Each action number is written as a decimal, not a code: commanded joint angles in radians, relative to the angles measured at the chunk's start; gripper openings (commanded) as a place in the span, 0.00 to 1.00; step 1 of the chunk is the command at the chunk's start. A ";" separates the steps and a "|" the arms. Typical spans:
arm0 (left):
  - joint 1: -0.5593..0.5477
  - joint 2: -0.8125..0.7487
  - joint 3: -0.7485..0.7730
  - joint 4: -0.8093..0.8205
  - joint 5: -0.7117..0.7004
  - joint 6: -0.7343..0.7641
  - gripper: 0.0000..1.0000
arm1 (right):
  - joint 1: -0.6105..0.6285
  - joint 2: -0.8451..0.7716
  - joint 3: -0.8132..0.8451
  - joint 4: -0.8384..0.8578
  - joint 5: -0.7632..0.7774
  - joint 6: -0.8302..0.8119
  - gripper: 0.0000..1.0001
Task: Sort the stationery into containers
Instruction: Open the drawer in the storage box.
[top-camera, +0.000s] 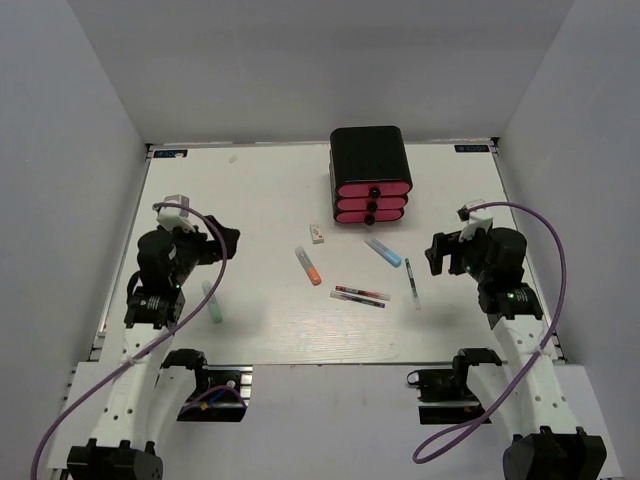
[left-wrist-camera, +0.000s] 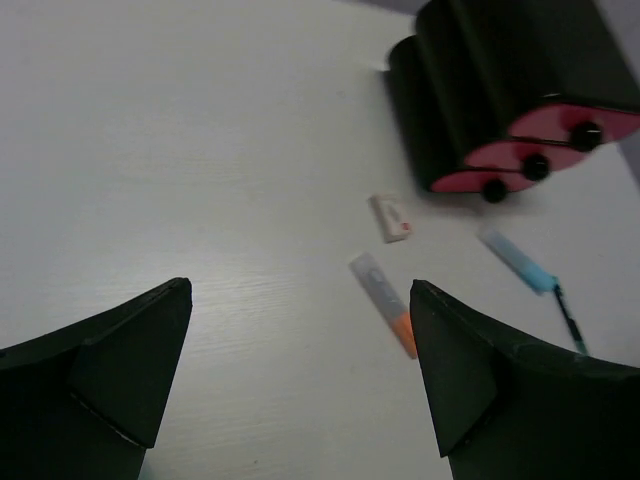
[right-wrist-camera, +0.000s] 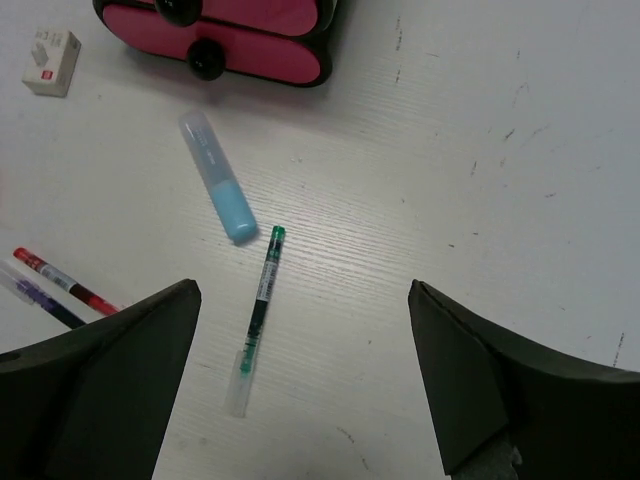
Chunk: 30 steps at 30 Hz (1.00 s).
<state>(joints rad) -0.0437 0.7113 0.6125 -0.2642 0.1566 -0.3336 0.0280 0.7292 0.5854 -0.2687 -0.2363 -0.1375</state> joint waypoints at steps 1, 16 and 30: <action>-0.004 -0.024 0.003 0.105 0.264 -0.007 1.00 | -0.003 -0.007 0.024 0.000 0.037 0.067 0.90; -0.004 0.034 -0.007 0.152 0.422 0.002 0.49 | 0.021 0.332 0.302 -0.018 -0.314 0.073 0.67; -0.004 0.109 -0.007 0.163 0.483 0.021 0.91 | 0.122 0.763 0.564 0.089 -0.380 0.404 0.70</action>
<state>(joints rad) -0.0494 0.8135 0.6113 -0.1261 0.5968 -0.3298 0.1333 1.4742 1.0992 -0.2317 -0.5869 0.1734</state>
